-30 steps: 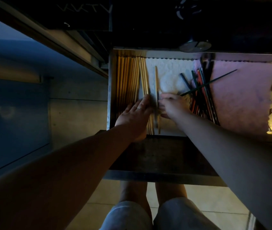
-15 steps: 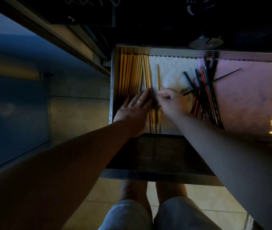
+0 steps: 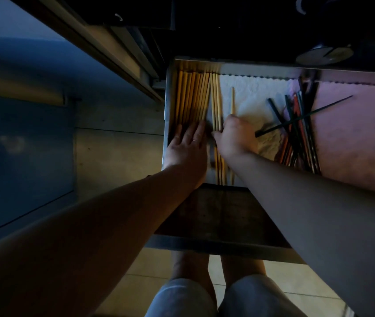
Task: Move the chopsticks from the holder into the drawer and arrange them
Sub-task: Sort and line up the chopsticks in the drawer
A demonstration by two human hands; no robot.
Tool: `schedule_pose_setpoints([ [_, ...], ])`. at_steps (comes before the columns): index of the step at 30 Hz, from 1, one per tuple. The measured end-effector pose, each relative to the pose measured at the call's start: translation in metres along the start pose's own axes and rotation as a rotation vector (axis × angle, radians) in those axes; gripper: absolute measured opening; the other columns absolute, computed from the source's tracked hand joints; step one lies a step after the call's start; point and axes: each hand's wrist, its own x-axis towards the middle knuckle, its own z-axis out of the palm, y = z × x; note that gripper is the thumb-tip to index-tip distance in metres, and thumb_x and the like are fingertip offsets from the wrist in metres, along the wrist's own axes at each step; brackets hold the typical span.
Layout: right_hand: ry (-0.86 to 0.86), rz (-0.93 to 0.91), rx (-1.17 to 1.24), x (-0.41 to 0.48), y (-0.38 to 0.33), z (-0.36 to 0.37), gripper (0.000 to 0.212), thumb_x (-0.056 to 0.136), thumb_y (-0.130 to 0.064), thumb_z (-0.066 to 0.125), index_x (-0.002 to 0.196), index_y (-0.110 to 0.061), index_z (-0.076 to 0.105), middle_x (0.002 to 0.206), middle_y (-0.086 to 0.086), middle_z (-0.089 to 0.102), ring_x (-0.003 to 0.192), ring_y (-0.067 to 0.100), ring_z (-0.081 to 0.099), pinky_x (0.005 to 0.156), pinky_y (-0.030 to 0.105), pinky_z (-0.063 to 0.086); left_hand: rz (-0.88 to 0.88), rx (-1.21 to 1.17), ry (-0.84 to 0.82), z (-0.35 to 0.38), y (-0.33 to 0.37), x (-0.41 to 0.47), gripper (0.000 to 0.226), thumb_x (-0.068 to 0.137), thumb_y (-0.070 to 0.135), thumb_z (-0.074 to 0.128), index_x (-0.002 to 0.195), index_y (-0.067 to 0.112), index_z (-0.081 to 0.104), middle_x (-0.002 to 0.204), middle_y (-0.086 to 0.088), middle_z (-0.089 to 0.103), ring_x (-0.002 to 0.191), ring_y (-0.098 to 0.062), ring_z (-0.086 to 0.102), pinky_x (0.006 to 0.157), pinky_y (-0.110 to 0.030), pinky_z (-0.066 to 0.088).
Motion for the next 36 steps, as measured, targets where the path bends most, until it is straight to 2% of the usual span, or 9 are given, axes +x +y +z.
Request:
schedule_pose_setpoints([
  [4, -0.002, 0.079, 0.033, 0.01, -0.008, 0.009, 0.031, 0.088, -0.029, 0.067, 0.111, -0.01, 0.059, 0.11, 0.012, 0.065, 0.105, 0.029, 0.063, 0.08, 0.035, 0.051, 0.033, 0.134, 0.0, -0.003, -0.008, -0.002, 0.072, 0.1, 0.035, 0.031, 0.155, 0.012, -0.01, 0.162, -0.008, -0.018, 0.148, -0.026, -0.018, 0.118, -0.049, -0.012],
  [8, -0.039, 0.132, 0.067, 0.021, -0.009, 0.011, 0.035, 0.086, -0.03, 0.069, 0.112, -0.009, 0.061, 0.113, 0.01, 0.065, 0.106, 0.027, 0.063, 0.083, 0.032, 0.05, 0.043, 0.171, -0.024, -0.007, -0.01, -0.003, 0.07, 0.101, 0.036, 0.029, 0.155, 0.013, -0.008, 0.162, -0.008, -0.016, 0.148, -0.027, -0.017, 0.114, -0.049, -0.016],
  [15, -0.051, 0.209, 0.115, 0.033, -0.011, 0.006, 0.035, 0.081, -0.029, 0.072, 0.109, -0.009, 0.066, 0.107, 0.008, 0.07, 0.1, 0.023, 0.067, 0.077, 0.025, 0.049, 0.064, 0.189, -0.012, -0.01, -0.015, -0.004, 0.069, 0.101, 0.034, 0.031, 0.155, 0.011, -0.005, 0.163, -0.008, -0.012, 0.149, -0.029, -0.016, 0.113, -0.049, -0.018],
  [18, -0.067, 0.223, 0.133, 0.033, -0.011, 0.005, 0.033, 0.081, -0.028, 0.071, 0.108, -0.009, 0.068, 0.105, 0.008, 0.07, 0.098, 0.023, 0.067, 0.071, 0.021, 0.045, 0.085, 0.217, -0.003, -0.011, -0.017, -0.005, 0.069, 0.1, 0.035, 0.031, 0.155, 0.011, -0.004, 0.163, -0.009, -0.009, 0.148, -0.03, -0.016, 0.113, -0.05, -0.018],
  [23, -0.082, 0.186, 0.099, 0.033, -0.012, 0.003, 0.034, 0.083, -0.025, 0.07, 0.11, -0.006, 0.065, 0.107, 0.011, 0.069, 0.097, 0.024, 0.067, 0.075, 0.026, 0.053, 0.092, 0.232, 0.004, -0.011, -0.019, -0.007, 0.072, 0.099, 0.035, 0.035, 0.155, 0.009, -0.003, 0.164, -0.01, -0.006, 0.148, -0.032, -0.015, 0.114, -0.05, -0.016],
  [28, -0.205, 0.21, 0.21, 0.036, -0.01, -0.007, 0.033, 0.078, -0.025, 0.075, 0.104, -0.006, 0.068, 0.098, 0.011, 0.071, 0.089, 0.023, 0.07, 0.064, 0.023, 0.048, 0.103, 0.229, 0.005, -0.012, -0.02, -0.007, 0.07, 0.099, 0.037, 0.031, 0.155, 0.011, -0.003, 0.164, -0.01, -0.006, 0.148, -0.033, -0.015, 0.114, -0.05, -0.017],
  [32, -0.354, 0.234, 0.4, 0.029, -0.009, -0.017, 0.024, 0.082, -0.02, 0.075, 0.098, -0.003, 0.069, 0.077, 0.008, 0.07, 0.059, 0.012, 0.066, 0.049, 0.019, 0.049, 0.103, 0.256, 0.023, -0.011, -0.022, -0.009, 0.072, 0.099, 0.038, 0.033, 0.155, 0.012, -0.003, 0.164, -0.009, -0.004, 0.148, -0.033, -0.014, 0.114, -0.05, -0.017],
  [34, -0.371, 0.236, 0.417, 0.027, -0.012, -0.017, 0.022, 0.084, -0.017, 0.073, 0.1, -0.002, 0.068, 0.071, 0.005, 0.066, 0.051, 0.008, 0.061, 0.043, 0.016, 0.046, 0.109, 0.264, 0.026, -0.01, -0.023, -0.01, 0.074, 0.098, 0.039, 0.035, 0.155, 0.011, -0.003, 0.164, -0.01, -0.004, 0.149, -0.034, -0.013, 0.115, -0.05, -0.016],
  [36, -0.356, 0.232, 0.422, 0.028, -0.016, -0.014, 0.022, 0.085, -0.015, 0.071, 0.103, -0.002, 0.066, 0.074, 0.006, 0.066, 0.052, 0.009, 0.06, 0.038, 0.016, 0.045, 0.104, 0.279, 0.034, -0.009, -0.022, -0.01, 0.071, 0.099, 0.037, 0.034, 0.156, 0.011, -0.001, 0.164, -0.01, -0.003, 0.149, -0.034, -0.012, 0.115, -0.05, -0.015],
])
